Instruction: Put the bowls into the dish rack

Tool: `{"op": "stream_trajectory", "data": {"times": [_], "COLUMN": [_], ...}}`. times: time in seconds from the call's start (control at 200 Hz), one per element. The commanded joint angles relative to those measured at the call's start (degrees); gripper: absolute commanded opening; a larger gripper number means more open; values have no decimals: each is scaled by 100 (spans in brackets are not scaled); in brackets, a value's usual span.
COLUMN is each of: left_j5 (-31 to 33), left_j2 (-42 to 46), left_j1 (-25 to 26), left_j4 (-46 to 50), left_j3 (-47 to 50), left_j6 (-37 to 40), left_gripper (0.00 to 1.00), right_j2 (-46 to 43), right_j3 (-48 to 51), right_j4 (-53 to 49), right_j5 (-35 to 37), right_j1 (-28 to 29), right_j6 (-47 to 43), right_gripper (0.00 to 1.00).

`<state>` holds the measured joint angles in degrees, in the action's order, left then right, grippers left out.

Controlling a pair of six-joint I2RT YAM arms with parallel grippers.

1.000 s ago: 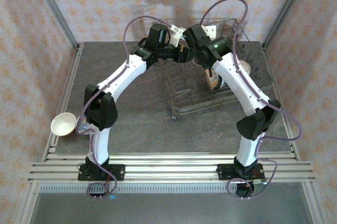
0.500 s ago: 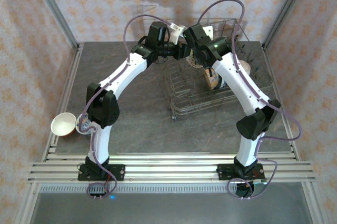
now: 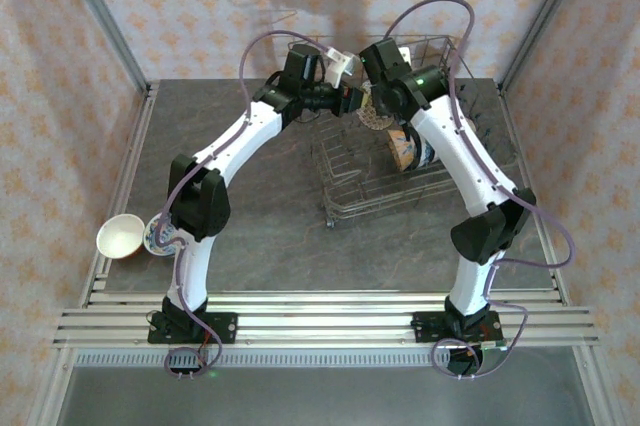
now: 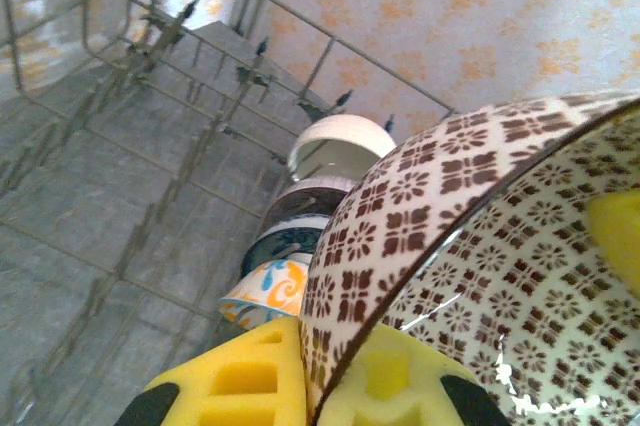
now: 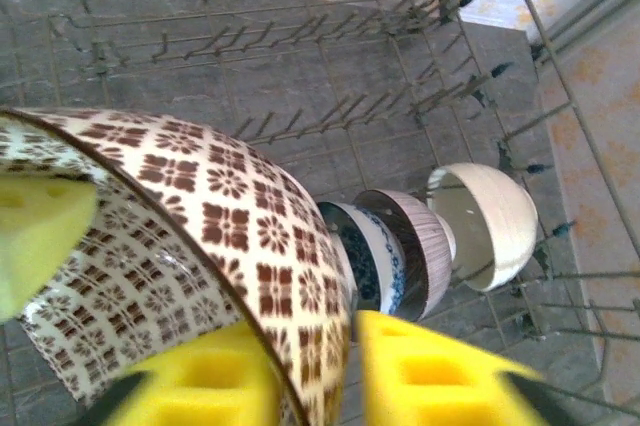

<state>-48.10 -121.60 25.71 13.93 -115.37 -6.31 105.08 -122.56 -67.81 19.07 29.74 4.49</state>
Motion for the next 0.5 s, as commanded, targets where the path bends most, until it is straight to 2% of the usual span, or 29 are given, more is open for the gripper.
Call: {"op": "stream_trajectory", "data": {"times": [0.0,0.05,0.125,0.49], "left_j5": [-468,-505,-606,-1166], "left_j2": [13,9,-13,-296], "left_j1": [-22,-27,-42,-128], "left_j4": [-693,-746,-958,-2099], "left_j3": [-197,-196,-170,-305], "left_j6": [-90,-84,-137,-478], "left_gripper": [0,0,0,0], "right_j2": [-218,-374,-621,-1055], "right_j3": [156,348,661,1116], "right_j4": [171,324,589,989], "right_j5": [-614,-867,-1354,-3263], "right_j1": [-178,-296,-471,-1081], "right_j6": [-62,-84,-141,-506], "right_gripper": [45,55,64,99]}}
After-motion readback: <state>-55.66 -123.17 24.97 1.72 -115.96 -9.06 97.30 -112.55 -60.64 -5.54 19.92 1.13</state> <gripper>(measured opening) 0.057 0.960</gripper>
